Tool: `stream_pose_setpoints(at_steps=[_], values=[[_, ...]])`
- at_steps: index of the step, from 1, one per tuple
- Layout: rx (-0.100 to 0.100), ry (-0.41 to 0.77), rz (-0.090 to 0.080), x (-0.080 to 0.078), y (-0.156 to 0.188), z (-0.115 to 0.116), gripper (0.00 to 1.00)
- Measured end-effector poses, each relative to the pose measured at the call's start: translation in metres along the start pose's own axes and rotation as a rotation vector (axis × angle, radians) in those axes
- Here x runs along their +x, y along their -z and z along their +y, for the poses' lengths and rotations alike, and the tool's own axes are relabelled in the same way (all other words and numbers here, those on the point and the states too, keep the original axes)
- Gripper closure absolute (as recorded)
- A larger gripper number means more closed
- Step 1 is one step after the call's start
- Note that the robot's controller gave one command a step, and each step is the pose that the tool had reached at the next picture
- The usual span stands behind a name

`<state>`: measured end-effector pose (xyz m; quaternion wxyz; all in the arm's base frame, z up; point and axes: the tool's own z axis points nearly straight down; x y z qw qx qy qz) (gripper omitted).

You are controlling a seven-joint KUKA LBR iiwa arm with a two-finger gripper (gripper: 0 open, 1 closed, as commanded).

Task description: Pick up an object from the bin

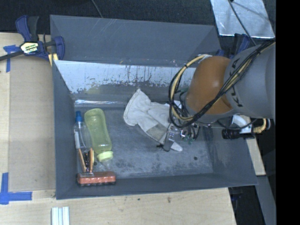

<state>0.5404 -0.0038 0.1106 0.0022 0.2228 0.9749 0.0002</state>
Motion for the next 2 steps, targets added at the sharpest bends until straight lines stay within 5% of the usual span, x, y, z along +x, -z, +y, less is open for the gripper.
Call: stream_pose_setpoints(at_steps=[1, 2], values=[[0.000, 0.252, 0.000, -0.018, -0.016, -0.001, 0.00], [-0.001, -0.150, -0.005, -0.021, -0.038, 0.017, 1.00]])
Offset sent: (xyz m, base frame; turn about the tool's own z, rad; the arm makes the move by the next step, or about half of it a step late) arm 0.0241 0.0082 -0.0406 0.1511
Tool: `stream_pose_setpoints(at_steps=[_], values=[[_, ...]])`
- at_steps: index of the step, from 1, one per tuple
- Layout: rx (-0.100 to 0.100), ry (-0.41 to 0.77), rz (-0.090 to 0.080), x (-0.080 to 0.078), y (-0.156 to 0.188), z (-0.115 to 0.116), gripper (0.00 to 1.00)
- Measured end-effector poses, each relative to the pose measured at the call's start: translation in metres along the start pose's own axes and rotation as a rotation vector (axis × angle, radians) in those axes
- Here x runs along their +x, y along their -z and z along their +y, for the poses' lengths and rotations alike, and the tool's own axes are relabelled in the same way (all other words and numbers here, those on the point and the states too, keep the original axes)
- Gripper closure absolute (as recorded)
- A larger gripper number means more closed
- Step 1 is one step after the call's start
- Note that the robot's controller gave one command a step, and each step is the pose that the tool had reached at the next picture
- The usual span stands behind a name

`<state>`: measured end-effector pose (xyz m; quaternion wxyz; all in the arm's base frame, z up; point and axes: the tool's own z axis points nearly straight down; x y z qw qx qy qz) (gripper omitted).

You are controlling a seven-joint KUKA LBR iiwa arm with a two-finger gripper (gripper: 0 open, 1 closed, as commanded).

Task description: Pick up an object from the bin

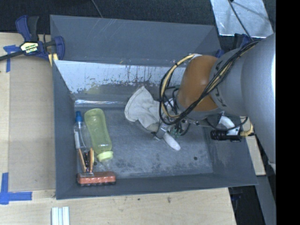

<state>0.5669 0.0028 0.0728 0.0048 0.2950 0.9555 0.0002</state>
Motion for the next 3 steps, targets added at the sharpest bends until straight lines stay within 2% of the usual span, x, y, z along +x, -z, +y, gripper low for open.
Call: stream_pose_setpoints(at_steps=[1, 2, 3], values=[[0.000, 0.000, 0.000, 0.000, 0.000, 0.000, 1.00], [-0.001, 0.004, 0.004, 0.048, 0.163, 0.004, 1.00], [0.003, 0.004, 0.008, 0.049, 0.161, 0.003, 1.00]])
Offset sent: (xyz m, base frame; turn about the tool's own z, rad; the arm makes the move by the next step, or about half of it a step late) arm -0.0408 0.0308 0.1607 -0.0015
